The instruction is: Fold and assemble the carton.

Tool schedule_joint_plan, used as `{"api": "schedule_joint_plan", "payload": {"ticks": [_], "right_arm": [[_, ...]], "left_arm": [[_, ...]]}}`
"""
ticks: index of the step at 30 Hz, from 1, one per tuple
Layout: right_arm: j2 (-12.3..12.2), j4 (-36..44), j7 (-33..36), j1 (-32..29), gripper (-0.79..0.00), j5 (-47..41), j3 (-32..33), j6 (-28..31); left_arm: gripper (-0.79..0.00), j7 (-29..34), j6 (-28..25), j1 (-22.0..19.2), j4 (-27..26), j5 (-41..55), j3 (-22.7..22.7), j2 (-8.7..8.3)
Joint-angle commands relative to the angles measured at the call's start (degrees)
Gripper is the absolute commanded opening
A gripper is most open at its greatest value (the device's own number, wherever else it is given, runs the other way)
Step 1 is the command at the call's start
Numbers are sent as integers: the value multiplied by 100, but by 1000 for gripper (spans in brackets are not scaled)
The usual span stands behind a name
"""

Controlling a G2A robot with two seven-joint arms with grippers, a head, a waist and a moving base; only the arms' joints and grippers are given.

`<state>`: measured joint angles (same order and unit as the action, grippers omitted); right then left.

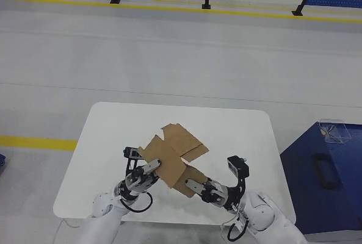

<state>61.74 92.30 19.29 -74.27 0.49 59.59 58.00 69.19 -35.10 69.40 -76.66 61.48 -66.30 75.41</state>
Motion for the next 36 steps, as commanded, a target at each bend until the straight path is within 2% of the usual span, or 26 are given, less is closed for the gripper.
{"api": "schedule_joint_plan", "payload": {"ticks": [1, 5, 10, 12, 16, 19, 27, 31, 36], "right_arm": [[-9, -57, 21, 2, -785, -66, 46, 0], [-78, -164, 322, -39, -785, -47, 246, -24], [-246, 80, 1211, -183, -785, 309, 625, -580], [-313, 278, 1578, -297, -785, 571, 762, -777], [-418, 664, 2236, -486, -785, 1029, 909, -1055], [-474, 932, 2702, -587, -785, 1238, 875, -1111], [-567, 1383, 3271, -708, -785, 1241, 752, -1148], [-604, 1521, 3328, -768, -785, 1291, 746, -1157], [-658, 1608, 3487, -832, -785, 1442, 732, -1133]], "left_arm": [[0, -9, -9, -43, 149, -13, -125, 0], [0, -20, -19, -215, 759, 183, -632, -45], [0, 54, 166, -544, 1509, 373, -1335, -161], [0, 140, 249, -628, 1560, 398, -1506, -195], [0, 423, 573, -620, 1314, 382, -1543, -215], [0, 696, 901, -592, 1028, 194, -1404, -218], [0, 1292, 1791, -554, 370, -450, -1057, -255], [0, 1323, 1963, -479, 220, -702, -947, -270], [0, 1279, 1798, -429, 182, -732, -888, -261]]}}
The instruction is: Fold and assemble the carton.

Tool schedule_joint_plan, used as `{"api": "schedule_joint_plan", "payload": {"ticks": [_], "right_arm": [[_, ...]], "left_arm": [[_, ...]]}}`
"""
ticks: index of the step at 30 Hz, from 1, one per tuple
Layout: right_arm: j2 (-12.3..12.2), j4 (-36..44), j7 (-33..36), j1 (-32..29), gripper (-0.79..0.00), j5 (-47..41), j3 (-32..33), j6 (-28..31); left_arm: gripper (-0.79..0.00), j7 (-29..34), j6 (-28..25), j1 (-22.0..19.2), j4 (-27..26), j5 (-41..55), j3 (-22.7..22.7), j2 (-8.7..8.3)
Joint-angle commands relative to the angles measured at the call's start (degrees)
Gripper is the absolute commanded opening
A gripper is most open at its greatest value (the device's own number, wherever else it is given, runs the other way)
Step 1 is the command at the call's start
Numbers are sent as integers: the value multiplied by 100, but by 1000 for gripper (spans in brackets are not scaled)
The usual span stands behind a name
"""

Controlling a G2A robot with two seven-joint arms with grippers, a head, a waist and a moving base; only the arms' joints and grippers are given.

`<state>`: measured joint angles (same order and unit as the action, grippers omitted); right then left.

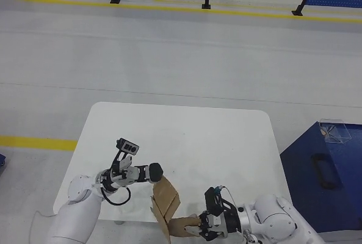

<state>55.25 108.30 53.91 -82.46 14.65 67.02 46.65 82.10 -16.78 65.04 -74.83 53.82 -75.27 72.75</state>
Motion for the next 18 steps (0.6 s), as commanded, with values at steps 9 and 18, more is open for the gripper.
{"api": "schedule_joint_plan", "payload": {"ticks": [9, 18], "right_arm": [[-73, 54, 206, 18, -785, 127, -138, -87], [-112, -2, 254, 120, -785, 112, -326, -142]], "left_arm": [[0, -52, 115, -46, -34, -124, 332, 39], [0, -227, 140, -106, -77, -789, 716, 58]]}}
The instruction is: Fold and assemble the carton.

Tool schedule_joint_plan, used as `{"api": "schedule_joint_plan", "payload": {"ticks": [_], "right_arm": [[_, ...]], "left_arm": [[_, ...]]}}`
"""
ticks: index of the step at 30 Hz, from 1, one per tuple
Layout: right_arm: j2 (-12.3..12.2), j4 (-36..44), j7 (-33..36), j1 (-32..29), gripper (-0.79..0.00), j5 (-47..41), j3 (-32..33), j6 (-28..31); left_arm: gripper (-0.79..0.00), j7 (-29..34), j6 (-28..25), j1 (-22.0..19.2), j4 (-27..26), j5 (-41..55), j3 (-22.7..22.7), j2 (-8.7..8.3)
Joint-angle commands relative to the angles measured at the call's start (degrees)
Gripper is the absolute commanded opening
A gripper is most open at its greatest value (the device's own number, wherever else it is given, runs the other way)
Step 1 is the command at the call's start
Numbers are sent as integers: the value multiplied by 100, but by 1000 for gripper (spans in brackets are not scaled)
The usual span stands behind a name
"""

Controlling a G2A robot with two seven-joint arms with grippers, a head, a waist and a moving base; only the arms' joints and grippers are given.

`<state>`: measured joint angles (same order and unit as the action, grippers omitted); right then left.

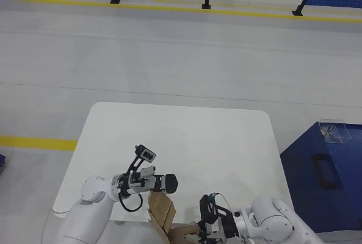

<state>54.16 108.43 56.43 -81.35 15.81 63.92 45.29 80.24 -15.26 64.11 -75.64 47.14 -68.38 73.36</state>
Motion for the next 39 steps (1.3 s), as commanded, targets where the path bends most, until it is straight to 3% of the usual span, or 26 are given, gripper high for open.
{"api": "schedule_joint_plan", "payload": {"ticks": [1, 13, 22, 33, 39], "right_arm": [[-7, -25, 7, 19, -785, -10, -37, -15], [-76, -77, 113, 140, -785, -97, -163, -97], [-100, -142, 146, 244, -785, -224, -356, -189], [-164, -128, 206, 232, -785, -363, -433, -351], [-216, -102, 171, 268, -785, -437, -283, -448]], "left_arm": [[0, -72, -52, -25, 2, -224, 52, -4], [0, -141, 246, -93, -47, -918, 288, -53], [0, -191, -81, -84, -224, -770, 325, -54], [0, -243, 28, -321, -50, -1698, 616, -86], [0, -326, 334, -284, -157, -2411, 484, -205]]}}
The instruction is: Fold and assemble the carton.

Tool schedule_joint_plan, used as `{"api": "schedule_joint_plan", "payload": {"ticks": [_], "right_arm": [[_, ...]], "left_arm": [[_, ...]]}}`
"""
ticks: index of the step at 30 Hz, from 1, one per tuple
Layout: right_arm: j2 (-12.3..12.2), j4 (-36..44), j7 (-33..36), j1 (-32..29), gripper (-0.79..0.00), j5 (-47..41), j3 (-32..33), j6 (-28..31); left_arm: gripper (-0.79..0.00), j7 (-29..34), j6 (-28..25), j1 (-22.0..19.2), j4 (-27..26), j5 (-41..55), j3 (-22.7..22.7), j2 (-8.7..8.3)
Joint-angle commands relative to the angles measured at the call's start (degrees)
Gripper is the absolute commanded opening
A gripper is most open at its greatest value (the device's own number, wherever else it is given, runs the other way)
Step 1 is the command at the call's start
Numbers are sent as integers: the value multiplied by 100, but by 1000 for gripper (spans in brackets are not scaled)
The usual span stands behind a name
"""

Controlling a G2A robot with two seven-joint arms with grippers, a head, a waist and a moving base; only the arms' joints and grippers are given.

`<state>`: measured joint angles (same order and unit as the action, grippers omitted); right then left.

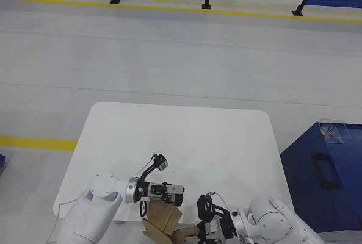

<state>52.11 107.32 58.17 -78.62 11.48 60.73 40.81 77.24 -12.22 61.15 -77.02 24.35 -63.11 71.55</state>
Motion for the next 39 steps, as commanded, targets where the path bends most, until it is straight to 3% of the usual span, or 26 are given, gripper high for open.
{"api": "schedule_joint_plan", "payload": {"ticks": [1, 8, 13, 18, 27, 32, 39], "right_arm": [[-24, 17, -5, -16, -785, -13, 76, -2], [-110, 45, -110, -128, -785, -198, 390, -40], [-112, 40, -151, -136, -785, -237, 408, -49], [-110, 39, -173, -146, -785, -243, 399, -73], [-115, 187, -586, -159, -785, 856, 436, -655], [-159, 298, -679, -250, -785, 901, 650, -678], [-184, 314, -695, -311, -785, 792, 755, -684]], "left_arm": [[0, -76, 62, 27, -41, -243, -107, -50], [0, -145, 6, 262, -426, -231, -626, -204], [0, -94, -255, 452, -627, 572, -835, -229], [0, -21, -543, 444, -409, 1272, -780, -194], [0, 166, -331, 389, -306, 1334, -645, -213], [0, 327, -57, 432, -311, 1216, -657, -263], [0, 182, -304, 463, -264, 1825, -765, -245]]}}
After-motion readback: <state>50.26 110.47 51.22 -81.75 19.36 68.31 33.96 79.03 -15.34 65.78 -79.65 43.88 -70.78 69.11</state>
